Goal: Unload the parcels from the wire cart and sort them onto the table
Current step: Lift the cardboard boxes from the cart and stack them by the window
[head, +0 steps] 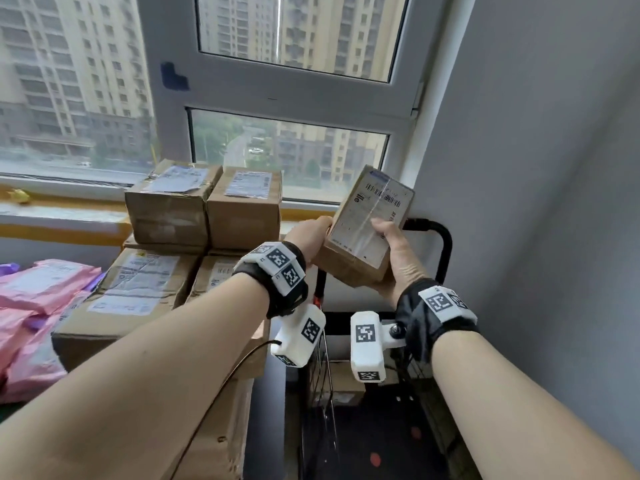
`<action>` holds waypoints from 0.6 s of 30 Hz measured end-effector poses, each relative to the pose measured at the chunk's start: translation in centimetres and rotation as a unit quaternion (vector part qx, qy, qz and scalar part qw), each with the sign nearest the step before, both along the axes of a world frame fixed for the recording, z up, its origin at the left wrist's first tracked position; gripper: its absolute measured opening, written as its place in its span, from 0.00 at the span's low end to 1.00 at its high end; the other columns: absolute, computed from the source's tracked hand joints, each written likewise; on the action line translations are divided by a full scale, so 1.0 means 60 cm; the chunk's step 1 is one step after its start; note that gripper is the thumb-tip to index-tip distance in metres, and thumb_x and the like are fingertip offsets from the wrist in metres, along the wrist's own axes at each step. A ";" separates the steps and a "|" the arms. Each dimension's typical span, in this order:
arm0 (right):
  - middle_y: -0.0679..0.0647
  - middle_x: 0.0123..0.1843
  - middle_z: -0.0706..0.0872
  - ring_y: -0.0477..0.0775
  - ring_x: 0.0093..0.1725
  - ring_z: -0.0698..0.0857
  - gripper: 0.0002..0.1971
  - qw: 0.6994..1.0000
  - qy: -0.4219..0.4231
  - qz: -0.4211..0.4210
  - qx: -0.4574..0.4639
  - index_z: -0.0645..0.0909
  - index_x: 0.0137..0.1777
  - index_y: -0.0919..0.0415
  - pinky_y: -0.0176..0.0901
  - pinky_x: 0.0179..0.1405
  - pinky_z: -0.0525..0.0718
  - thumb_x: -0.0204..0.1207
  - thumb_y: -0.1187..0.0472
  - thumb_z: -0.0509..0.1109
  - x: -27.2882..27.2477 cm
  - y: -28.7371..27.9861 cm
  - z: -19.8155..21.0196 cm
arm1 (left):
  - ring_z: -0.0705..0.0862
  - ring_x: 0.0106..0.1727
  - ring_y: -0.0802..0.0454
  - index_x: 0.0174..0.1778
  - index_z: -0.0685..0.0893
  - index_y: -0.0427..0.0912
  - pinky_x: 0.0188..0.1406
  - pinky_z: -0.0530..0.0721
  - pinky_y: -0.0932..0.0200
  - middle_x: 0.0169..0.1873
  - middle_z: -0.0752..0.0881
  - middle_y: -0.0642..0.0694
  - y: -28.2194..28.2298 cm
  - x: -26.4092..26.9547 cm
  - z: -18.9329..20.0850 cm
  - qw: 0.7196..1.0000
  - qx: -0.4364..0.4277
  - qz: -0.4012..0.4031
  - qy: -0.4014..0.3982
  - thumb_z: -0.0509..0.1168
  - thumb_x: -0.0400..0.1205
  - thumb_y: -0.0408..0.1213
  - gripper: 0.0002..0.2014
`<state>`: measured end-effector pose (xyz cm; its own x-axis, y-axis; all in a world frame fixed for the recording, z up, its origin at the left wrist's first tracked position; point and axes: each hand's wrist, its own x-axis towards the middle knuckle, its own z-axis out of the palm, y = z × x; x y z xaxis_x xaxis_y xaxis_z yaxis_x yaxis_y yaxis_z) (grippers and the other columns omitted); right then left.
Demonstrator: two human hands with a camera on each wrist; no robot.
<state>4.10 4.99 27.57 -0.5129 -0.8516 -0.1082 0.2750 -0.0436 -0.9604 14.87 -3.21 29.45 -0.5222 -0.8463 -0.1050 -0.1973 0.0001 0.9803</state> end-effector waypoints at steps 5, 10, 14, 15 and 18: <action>0.54 0.50 0.91 0.59 0.52 0.88 0.19 0.998 0.028 0.044 -0.018 0.84 0.59 0.50 0.60 0.56 0.85 0.72 0.42 0.70 0.008 -0.078 0.071 | 0.86 0.29 0.54 0.41 0.80 0.47 0.21 0.83 0.66 0.36 0.87 0.46 -0.029 0.028 0.068 0.995 0.028 0.054 0.075 0.52 0.85 0.57 0.20; 0.56 0.48 0.87 0.58 0.48 0.87 0.18 0.993 0.062 0.093 0.024 0.80 0.48 0.52 0.57 0.57 0.85 0.73 0.37 0.67 0.049 -0.139 0.143 | 0.80 0.16 0.70 0.40 0.77 0.51 0.11 0.73 0.75 0.15 0.83 0.59 -0.057 0.082 0.124 0.984 -0.055 0.068 0.152 0.45 0.87 0.56 0.21; 0.60 0.48 0.85 0.62 0.54 0.86 0.18 0.985 0.085 0.148 0.008 0.78 0.46 0.53 0.61 0.61 0.83 0.75 0.38 0.64 0.099 -0.182 0.186 | 0.84 0.24 0.59 0.39 0.80 0.48 0.25 0.80 0.68 0.20 0.84 0.54 -0.093 0.135 0.152 0.981 -0.065 0.102 0.155 0.54 0.83 0.59 0.20; 0.59 0.45 0.85 0.62 0.52 0.86 0.17 0.984 0.087 0.157 -0.006 0.79 0.46 0.54 0.60 0.61 0.83 0.76 0.40 0.63 0.114 -0.192 0.194 | 0.83 0.26 0.56 0.38 0.81 0.46 0.28 0.80 0.65 0.20 0.84 0.52 -0.107 0.148 0.155 0.981 -0.064 0.111 0.149 0.56 0.82 0.60 0.21; 0.55 0.39 0.84 0.58 0.45 0.82 0.14 0.979 0.078 0.184 -0.044 0.80 0.49 0.56 0.52 0.57 0.81 0.77 0.47 0.61 0.162 -0.227 0.204 | 0.84 0.23 0.57 0.41 0.82 0.45 0.21 0.82 0.69 0.22 0.86 0.51 -0.146 0.189 0.166 0.966 -0.078 0.148 0.196 0.58 0.83 0.55 0.17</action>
<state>13.80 -8.61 39.83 -0.1739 -0.9843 0.0292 0.1380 -0.0538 -0.9890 26.21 -11.98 39.38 -0.2280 -0.9545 0.1921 0.1762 0.1536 0.9723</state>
